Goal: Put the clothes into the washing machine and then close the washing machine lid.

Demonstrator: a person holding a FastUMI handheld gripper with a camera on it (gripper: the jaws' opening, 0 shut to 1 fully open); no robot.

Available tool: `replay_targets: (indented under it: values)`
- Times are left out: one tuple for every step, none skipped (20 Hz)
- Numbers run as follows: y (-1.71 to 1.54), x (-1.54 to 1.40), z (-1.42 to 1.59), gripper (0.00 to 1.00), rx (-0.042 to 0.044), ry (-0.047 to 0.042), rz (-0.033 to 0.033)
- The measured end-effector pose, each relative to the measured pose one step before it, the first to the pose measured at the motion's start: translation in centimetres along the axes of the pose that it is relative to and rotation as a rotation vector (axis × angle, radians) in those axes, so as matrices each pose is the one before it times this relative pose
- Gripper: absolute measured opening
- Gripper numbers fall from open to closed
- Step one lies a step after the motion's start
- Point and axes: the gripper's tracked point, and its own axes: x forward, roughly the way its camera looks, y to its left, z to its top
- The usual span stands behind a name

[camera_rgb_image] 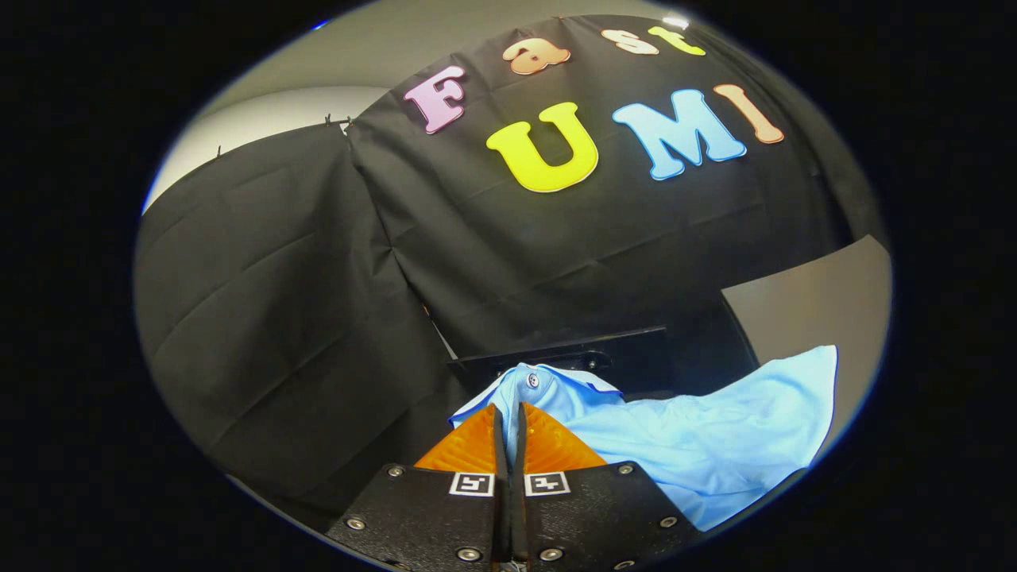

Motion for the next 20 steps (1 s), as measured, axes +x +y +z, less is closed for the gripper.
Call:
replay_targets:
  values:
    - [0.303, 0.218, -0.519, 0.0, 0.00466, 0.00541, 0.0008]
    - [0.173, 0.474, -0.451, 0.0, 0.00226, 0.00642, 0.00056]
    - [0.234, 0.273, -0.528, 0.0, 0.00144, 0.00555, 0.00021]
    - [0.085, 0.529, -0.442, 0.0, -0.00037, 0.00747, -0.00136]
    - [0.025, 0.376, -0.646, 0.0, -0.00008, 0.00849, -0.00581]
    - [-0.054, 0.503, -0.552, 0.0, 0.00153, 0.00786, -0.0038]
    - [0.137, 0.513, -0.718, 0.0, 0.00586, 0.01113, 0.00139]
    - [0.04, 0.576, -0.652, 0.0, 0.00561, 0.0092, 0.00156]
    - [0.104, 0.566, -0.779, 0.0, 0.00557, 0.01139, 0.00016]
    - [0.034, 0.659, -0.712, 0.0, 0.0044, 0.01188, 0.00083]
    - [0.067, 0.496, -0.832, 0.0, 0.00298, 0.00869, -0.00035]
    - [-0.039, 0.674, -0.659, 0.0, -0.00125, 0.00927, -0.00358]
    - [-0.067, 0.532, -0.843, 0.0, -0.00734, 0.00968, -0.00605]
    - [-0.248, 0.639, -0.634, 0.0, -0.00847, 0.00947, -0.01158]
    - [-0.32, 0.641, -0.986, 0.0, -0.01252, 0.0115, -0.01465]
    - [-0.447, 0.666, -0.703, 0.0, -0.01536, 0.01069, -0.01828]
    - [-0.545, 0.496, -0.896, 0.0, -0.01344, 0.01101, -0.023]
    - [-0.684, 0.635, -0.726, 0.0, -0.01095, 0.01124, -0.02496]
    - [-0.574, 0.659, -0.817, 0.0, -0.00843, 0.01287, -0.02383]
    - [-0.55, 0.564, -0.648, 0.0, -0.00709, 0.01486, -0.02078]
